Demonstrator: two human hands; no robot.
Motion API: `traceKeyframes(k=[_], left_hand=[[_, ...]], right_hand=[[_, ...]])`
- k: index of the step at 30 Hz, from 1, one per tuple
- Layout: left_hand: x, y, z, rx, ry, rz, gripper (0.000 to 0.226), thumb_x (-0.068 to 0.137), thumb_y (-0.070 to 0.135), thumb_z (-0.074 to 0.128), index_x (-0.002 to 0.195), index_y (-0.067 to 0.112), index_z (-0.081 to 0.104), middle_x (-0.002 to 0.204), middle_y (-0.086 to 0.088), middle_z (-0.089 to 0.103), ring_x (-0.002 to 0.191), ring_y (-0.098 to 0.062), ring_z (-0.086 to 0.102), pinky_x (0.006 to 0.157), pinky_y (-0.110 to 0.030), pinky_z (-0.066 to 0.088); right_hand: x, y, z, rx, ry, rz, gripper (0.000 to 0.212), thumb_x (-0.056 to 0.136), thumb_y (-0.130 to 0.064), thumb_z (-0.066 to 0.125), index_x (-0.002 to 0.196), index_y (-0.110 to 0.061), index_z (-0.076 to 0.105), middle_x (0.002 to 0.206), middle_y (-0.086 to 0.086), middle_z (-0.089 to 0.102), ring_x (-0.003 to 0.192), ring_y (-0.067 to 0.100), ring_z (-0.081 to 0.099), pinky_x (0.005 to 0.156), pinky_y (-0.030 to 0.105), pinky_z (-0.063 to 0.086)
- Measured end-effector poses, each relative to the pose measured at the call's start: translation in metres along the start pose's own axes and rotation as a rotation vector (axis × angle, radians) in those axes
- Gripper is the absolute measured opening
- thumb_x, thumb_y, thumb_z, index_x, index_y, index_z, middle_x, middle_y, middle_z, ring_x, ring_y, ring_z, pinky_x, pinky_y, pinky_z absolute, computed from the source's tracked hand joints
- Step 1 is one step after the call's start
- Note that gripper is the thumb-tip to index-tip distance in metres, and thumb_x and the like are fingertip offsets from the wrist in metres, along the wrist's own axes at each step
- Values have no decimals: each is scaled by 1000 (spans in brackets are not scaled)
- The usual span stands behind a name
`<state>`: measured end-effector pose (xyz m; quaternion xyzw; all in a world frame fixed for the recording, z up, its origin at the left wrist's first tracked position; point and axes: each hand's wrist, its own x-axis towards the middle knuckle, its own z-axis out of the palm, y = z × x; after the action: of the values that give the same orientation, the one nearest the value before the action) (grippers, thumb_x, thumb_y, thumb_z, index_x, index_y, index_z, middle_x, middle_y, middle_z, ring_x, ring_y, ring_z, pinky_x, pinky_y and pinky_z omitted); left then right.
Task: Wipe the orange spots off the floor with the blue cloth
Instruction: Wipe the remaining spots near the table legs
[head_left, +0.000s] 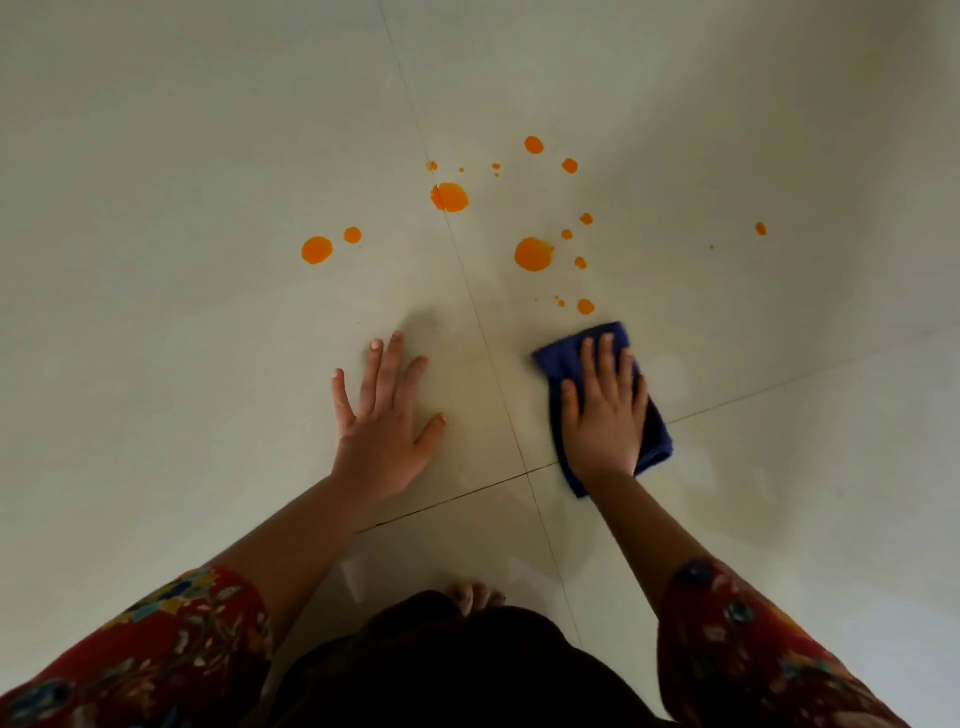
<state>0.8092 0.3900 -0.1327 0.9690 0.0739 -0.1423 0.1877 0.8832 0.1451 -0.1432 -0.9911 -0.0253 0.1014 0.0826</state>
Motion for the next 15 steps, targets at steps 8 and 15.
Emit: traceKeyframes(k=[8,15], left_hand=[[46,35,-5,-3,-32,183,82,88,58,38,152,28,-5,157,5,-25,144,-14,-23,114,-49,-10],[105,65,-17,66,23,336,87,85,61,44,153,24,3,161,3,-10,147,-15,-12,117,-44,-5]], right_hand=[[27,51,-14,28,61,256,56,103,-46,18,155,-29,6,163,-5,0,150,17,-6,122,42,0],[16,61,-19,43,26,41,56,101,-50,16,155,-34,9,162,-13,0,149,12,-8,120,33,-6]])
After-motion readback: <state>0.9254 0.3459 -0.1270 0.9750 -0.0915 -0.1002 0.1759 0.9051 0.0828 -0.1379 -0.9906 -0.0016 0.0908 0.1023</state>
